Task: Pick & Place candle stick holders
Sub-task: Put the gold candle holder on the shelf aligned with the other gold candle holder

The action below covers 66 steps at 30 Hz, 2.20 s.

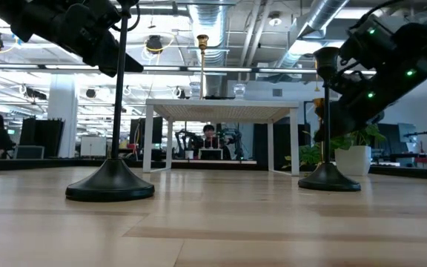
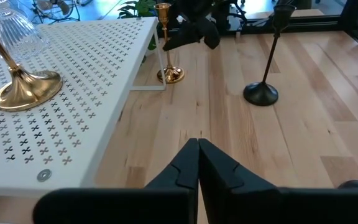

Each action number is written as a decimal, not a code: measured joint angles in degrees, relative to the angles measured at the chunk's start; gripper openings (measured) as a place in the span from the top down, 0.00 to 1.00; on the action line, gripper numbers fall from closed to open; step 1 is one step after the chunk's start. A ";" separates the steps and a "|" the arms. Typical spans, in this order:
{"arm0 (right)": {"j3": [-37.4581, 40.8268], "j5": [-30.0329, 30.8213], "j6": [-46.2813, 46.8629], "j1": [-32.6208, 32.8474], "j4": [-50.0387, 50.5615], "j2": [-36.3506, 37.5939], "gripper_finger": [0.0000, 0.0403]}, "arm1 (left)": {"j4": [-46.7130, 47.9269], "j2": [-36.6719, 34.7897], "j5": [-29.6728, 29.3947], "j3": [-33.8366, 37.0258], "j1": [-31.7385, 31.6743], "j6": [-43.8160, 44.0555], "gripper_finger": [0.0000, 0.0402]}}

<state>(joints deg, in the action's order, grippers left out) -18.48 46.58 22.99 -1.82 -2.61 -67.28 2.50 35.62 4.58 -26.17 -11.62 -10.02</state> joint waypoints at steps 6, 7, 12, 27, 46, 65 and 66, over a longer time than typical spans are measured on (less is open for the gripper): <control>0.00 -0.12 -2.59 -1.27 -6.32 -2.41 0.67 | 0.00 0.00 0.00 0.00 0.00 0.00 0.98; 0.00 -0.14 -2.59 -1.36 -6.28 -2.41 0.72 | 0.00 0.00 0.00 0.00 0.00 0.00 0.98; -0.08 -0.59 -2.42 -0.83 -6.40 -2.30 0.96 | 0.00 0.00 0.01 0.00 0.00 0.50 0.99; -14.41 -10.02 5.83 4.73 24.78 4.27 0.99 | 0.02 0.02 0.00 -0.02 0.00 1.51 0.98; -44.53 -23.65 -19.10 0.22 29.26 -0.70 1.00 | 0.02 0.02 0.00 -0.02 0.00 1.67 0.99; -59.09 -49.39 -31.82 -21.48 21.13 -21.79 1.00 | 0.04 0.13 0.02 -0.07 -0.02 3.45 0.98; -59.24 -50.03 -31.96 -22.21 20.57 -22.35 1.00 | 0.02 0.13 0.01 -0.07 -0.02 3.44 0.99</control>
<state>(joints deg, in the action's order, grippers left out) -77.72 -3.45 -8.97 -24.04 17.96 -89.64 2.52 35.75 4.59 -26.24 -11.64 -6.58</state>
